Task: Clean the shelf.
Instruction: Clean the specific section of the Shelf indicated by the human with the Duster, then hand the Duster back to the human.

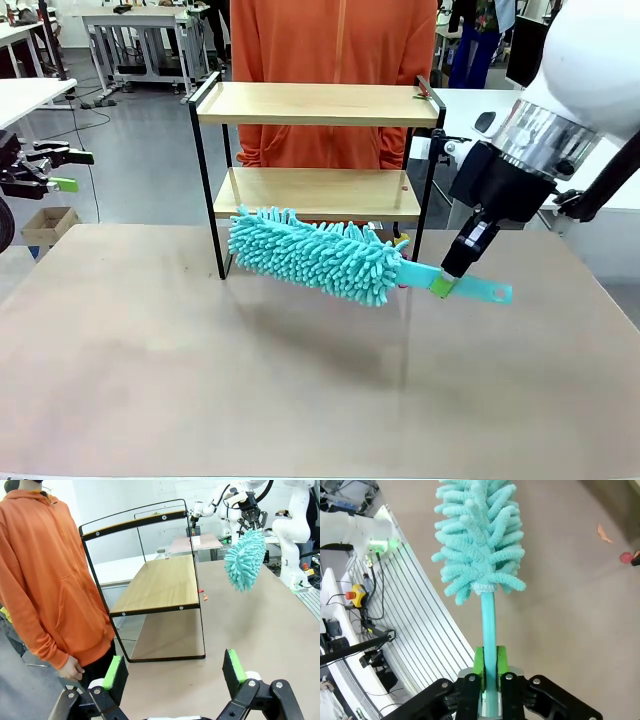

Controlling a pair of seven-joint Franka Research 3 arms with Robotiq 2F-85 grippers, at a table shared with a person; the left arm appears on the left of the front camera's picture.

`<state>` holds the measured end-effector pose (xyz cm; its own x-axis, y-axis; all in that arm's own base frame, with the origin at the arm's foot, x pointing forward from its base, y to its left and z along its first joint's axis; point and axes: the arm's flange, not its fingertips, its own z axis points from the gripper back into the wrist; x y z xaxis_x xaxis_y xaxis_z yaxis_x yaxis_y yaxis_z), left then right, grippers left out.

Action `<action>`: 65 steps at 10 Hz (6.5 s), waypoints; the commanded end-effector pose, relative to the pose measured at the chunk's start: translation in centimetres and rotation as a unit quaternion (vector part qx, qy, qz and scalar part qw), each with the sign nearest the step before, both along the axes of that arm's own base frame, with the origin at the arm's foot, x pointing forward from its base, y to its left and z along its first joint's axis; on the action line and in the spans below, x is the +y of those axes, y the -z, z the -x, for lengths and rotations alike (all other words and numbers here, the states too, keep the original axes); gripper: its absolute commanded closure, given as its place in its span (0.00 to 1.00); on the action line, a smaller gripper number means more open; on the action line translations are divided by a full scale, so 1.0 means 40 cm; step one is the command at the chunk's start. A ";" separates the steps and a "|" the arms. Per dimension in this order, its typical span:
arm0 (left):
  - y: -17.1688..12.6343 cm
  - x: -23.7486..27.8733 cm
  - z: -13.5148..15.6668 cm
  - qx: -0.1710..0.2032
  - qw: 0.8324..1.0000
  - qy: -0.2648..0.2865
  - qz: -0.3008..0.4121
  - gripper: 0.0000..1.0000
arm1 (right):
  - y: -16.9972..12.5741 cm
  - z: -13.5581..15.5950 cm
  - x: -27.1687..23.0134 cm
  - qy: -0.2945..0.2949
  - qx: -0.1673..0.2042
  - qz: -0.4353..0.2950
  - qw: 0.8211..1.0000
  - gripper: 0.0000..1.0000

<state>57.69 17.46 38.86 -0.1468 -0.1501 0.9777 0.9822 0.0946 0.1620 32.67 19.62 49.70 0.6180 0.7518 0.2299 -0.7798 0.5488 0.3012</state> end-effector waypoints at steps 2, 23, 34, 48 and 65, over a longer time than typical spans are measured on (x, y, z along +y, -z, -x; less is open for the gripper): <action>-0.008 0.000 0.006 -0.002 1.000 0.000 0.002 0.00 | 0.006 0.006 -0.006 0.005 -0.001 0.002 1.000 0.87; -0.125 -0.477 0.551 0.156 0.985 -0.058 -0.033 0.00 | 0.053 -0.252 -0.116 -0.265 -0.165 -0.066 0.948 0.87; -0.040 -0.706 0.465 0.088 0.996 -0.001 0.003 0.00 | 0.053 -0.252 -0.116 -0.265 -0.165 -0.066 0.948 0.87; 0.011 -0.878 0.462 0.128 0.990 0.060 0.014 0.97 | 0.053 -0.252 -0.116 -0.265 -0.165 -0.066 0.948 0.87; 0.020 -0.858 0.444 0.138 0.990 0.040 0.006 1.00 | -0.001 -0.093 -0.630 0.106 -0.294 -0.409 0.857 0.00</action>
